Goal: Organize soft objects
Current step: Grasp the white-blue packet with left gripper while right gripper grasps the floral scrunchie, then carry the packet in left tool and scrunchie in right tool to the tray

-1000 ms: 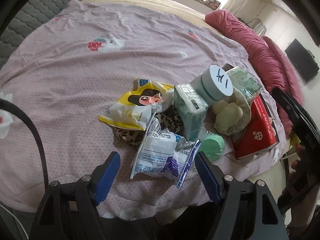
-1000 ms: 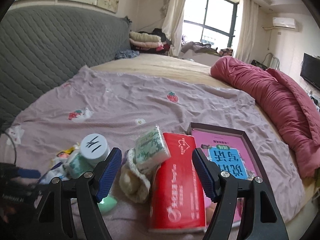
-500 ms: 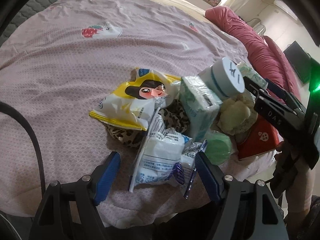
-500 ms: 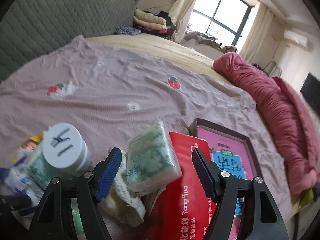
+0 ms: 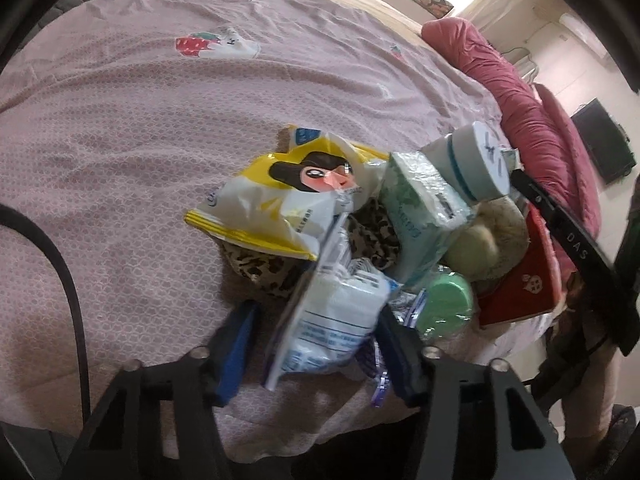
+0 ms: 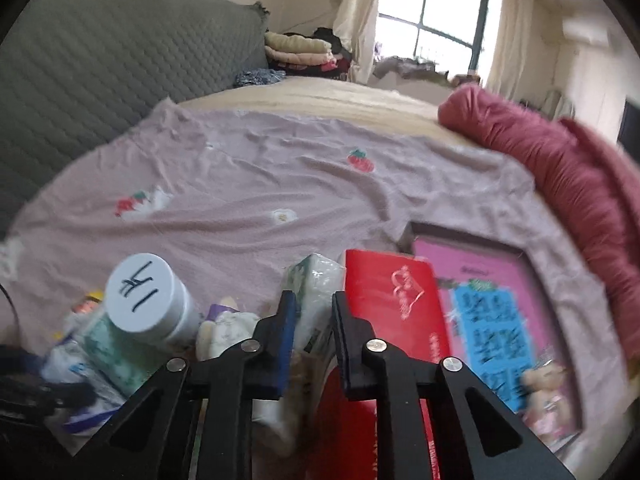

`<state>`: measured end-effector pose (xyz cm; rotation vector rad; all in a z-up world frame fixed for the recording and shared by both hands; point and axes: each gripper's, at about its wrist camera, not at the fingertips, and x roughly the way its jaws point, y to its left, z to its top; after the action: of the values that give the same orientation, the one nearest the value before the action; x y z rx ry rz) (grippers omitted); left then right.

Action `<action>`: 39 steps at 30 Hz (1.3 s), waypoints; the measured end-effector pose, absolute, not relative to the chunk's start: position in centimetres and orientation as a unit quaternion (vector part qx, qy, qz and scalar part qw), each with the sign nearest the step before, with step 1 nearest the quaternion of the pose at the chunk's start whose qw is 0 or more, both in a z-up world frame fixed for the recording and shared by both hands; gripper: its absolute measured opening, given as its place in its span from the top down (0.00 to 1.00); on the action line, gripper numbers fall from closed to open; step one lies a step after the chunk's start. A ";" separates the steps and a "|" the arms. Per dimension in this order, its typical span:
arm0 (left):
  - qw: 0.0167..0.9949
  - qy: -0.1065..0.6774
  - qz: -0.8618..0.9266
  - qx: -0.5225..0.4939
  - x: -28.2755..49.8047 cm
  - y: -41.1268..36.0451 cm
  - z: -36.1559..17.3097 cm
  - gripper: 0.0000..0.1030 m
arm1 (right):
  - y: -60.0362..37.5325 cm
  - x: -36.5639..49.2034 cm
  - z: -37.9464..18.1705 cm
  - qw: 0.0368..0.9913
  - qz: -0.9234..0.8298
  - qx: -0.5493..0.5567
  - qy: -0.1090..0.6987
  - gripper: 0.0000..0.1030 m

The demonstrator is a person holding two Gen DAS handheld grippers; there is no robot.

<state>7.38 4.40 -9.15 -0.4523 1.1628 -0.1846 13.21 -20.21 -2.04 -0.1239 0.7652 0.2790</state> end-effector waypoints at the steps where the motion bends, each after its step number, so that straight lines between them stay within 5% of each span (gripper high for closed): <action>1: 0.807 0.543 -0.090 -0.213 7.3 4.5 -9.1 0.52 | -20.3 13.1 -2.0 0.916 0.140 -0.050 0.373 0.85; 6: 0.810 0.536 -0.098 -0.217 7.2 4.4 -8.8 0.53 | -21.1 12.2 -1.0 0.919 0.159 -0.013 0.360 0.95; 16: 0.809 0.528 -0.109 -0.233 6.9 4.6 -8.7 0.54 | -20.1 10.0 0.0 0.915 0.185 -0.029 0.358 0.94; 23: 0.806 0.530 -0.114 -0.238 6.9 4.8 -8.9 0.55 | -18.7 9.6 -0.9 0.905 0.199 -0.080 0.368 0.56; 29: 0.804 0.531 -0.117 -0.240 7.0 5.0 -9.1 0.55 | -16.4 10.4 -2.8 0.892 0.167 -0.166 0.385 0.55; 31: 0.804 0.531 -0.118 -0.241 7.0 5.1 -9.2 0.55 | -16.0 10.7 -3.3 0.888 0.164 -0.183 0.389 0.67; 32: 0.804 0.531 -0.119 -0.241 7.0 5.1 -9.3 0.56 | -15.9 10.8 -3.4 0.887 0.162 -0.184 0.392 0.85; 33: 0.805 0.528 -0.118 -0.242 7.0 5.1 -9.2 0.57 | -16.0 10.8 -3.5 0.887 0.161 -0.179 0.393 0.89; 39: 0.817 0.511 -0.118 -0.239 6.7 5.1 -8.4 0.62 | -17.7 10.7 -1.6 0.905 0.167 -0.123 0.372 0.93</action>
<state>6.68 5.05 -8.38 -0.5086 1.0903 -0.2525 10.65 -17.70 -1.63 -0.2541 0.7684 0.3445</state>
